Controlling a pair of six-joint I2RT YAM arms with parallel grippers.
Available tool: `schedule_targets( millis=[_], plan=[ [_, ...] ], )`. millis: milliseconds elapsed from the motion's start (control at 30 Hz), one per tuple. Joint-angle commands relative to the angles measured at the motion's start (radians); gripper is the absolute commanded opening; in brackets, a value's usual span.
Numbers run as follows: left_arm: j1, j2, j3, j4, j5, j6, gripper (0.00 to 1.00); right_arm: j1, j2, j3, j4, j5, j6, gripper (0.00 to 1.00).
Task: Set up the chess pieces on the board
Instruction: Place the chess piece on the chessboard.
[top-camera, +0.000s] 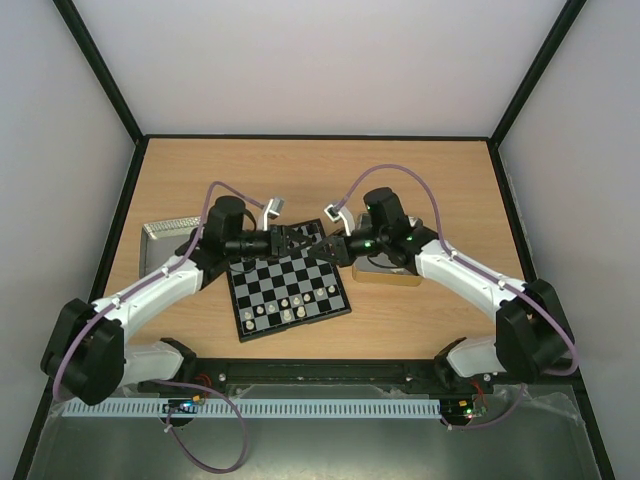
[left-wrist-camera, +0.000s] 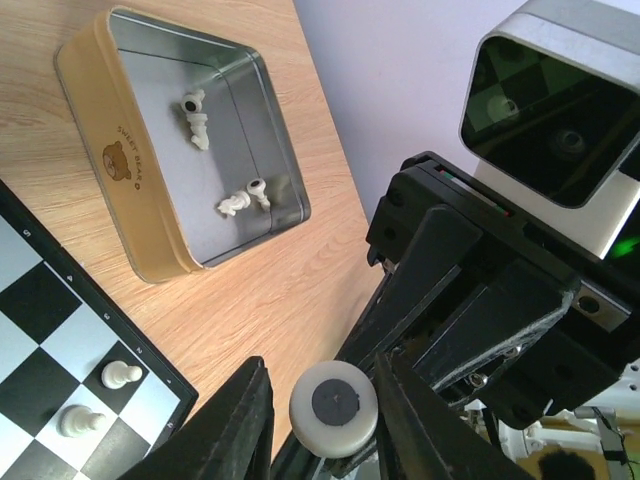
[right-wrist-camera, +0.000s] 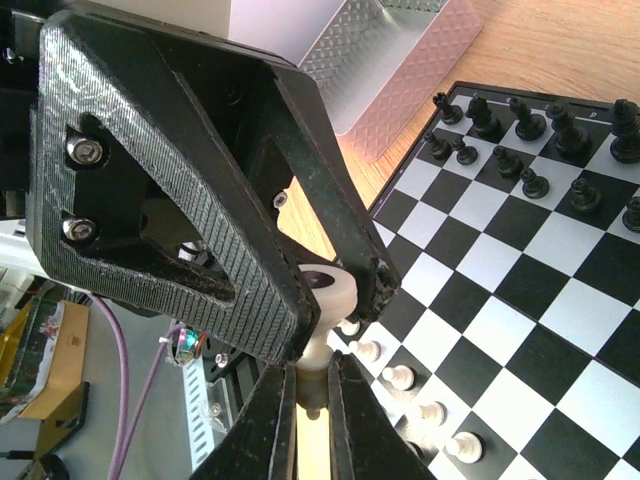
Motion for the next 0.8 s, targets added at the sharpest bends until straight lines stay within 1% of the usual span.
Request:
schedule_targets(
  millis=[0,100,133,167,233,267,333,400,433,533,633,767],
  plan=[
    [-0.009,0.013,0.022,0.014,0.031,0.003,0.27,0.008,0.001,0.041,-0.015,-0.029,-0.023,0.05],
    [-0.018,0.013,0.022,0.017,0.035,0.002,0.18,0.009,0.001,0.042,-0.018,-0.019,-0.018,0.05],
    [-0.018,0.012,0.021,0.017,0.035,0.001,0.15,0.009,-0.001,0.044,-0.019,-0.013,-0.016,0.07],
    [-0.019,0.009,0.021,0.015,0.03,-0.003,0.13,0.009,-0.003,0.044,-0.021,-0.002,-0.011,0.14],
    [-0.017,0.003,0.026,-0.002,0.001,-0.031,0.12,0.01,-0.013,0.035,-0.016,-0.01,-0.013,0.31],
    [-0.012,0.0,0.033,-0.019,-0.02,-0.065,0.12,0.009,-0.025,0.02,0.012,-0.018,0.003,0.37],
    [0.009,0.001,0.037,-0.027,-0.033,-0.169,0.12,0.009,-0.06,-0.026,0.112,0.0,0.089,0.44],
    [0.03,0.003,0.02,0.008,-0.033,-0.307,0.12,0.01,-0.111,-0.076,0.23,0.037,0.201,0.48],
    [0.039,0.001,0.001,0.052,-0.03,-0.411,0.12,0.01,-0.131,-0.099,0.283,0.077,0.275,0.49],
    [0.057,-0.009,-0.053,0.19,-0.048,-0.62,0.12,0.009,-0.178,-0.145,0.382,0.23,0.425,0.5],
    [0.06,-0.015,-0.078,0.26,-0.097,-0.748,0.12,0.011,-0.179,-0.168,0.443,0.341,0.566,0.52],
    [0.06,-0.017,-0.096,0.329,-0.146,-0.866,0.13,0.02,-0.15,-0.199,0.556,0.4,0.738,0.53]
  ],
)
